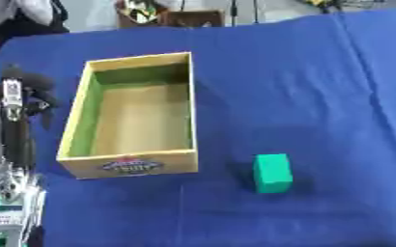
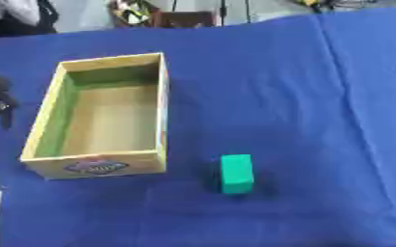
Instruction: Pick up objects on the table and place them in the box.
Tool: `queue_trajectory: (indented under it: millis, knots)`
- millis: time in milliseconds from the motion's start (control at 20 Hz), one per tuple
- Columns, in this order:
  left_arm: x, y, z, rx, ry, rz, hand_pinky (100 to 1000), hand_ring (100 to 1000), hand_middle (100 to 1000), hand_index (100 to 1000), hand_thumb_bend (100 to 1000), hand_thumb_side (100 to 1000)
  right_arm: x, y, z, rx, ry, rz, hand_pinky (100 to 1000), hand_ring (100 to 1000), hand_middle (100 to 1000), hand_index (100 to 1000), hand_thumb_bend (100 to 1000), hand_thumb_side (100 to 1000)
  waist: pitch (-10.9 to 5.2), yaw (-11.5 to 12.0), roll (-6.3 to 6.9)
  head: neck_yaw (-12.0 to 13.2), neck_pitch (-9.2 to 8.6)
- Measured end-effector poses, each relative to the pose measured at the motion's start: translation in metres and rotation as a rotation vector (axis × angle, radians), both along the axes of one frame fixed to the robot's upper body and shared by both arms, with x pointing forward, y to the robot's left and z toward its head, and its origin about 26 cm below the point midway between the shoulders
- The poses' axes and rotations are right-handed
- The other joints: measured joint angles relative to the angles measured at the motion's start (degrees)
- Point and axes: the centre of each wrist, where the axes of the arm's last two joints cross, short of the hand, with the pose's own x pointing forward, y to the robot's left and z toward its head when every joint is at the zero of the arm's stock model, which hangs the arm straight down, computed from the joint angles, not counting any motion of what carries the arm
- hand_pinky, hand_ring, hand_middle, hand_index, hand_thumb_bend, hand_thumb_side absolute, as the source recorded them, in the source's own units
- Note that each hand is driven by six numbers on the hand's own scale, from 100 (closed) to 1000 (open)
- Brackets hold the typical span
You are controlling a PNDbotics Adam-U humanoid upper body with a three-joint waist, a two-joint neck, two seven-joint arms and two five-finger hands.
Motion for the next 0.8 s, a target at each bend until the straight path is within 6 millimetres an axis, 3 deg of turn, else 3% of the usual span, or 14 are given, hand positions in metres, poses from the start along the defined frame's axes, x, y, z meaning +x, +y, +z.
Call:
queue_trajectory:
  millis: [500,600,800]
  knots:
    - [0.0000,0.0000,0.0000,0.000,0.000,0.000,100,364,485,468,100,882,-0.0001,-0.0001,-0.0003,-0.008,0.002,-0.006,748,657,509,713,100,681,-0.13,-0.04,0.03,-0.04,0.09]
    - [0.0000,0.0000,0.0000,0.000,0.001,0.000,100,363,485,468,100,882,-0.0002,-0.0004,-0.0001,-0.022,0.001,-0.019,754,673,522,723,100,708,-0.21,-0.04,0.03,-0.07,0.50]
    - [-0.0001,0.0000,-0.0001,0.000,0.002,-0.001,100,363,485,469,100,883,-0.0002,-0.0050,0.0059,-0.138,-0.026,-0.070,762,717,564,751,100,853,-0.37,-0.04,-0.03,-0.25,1.90]
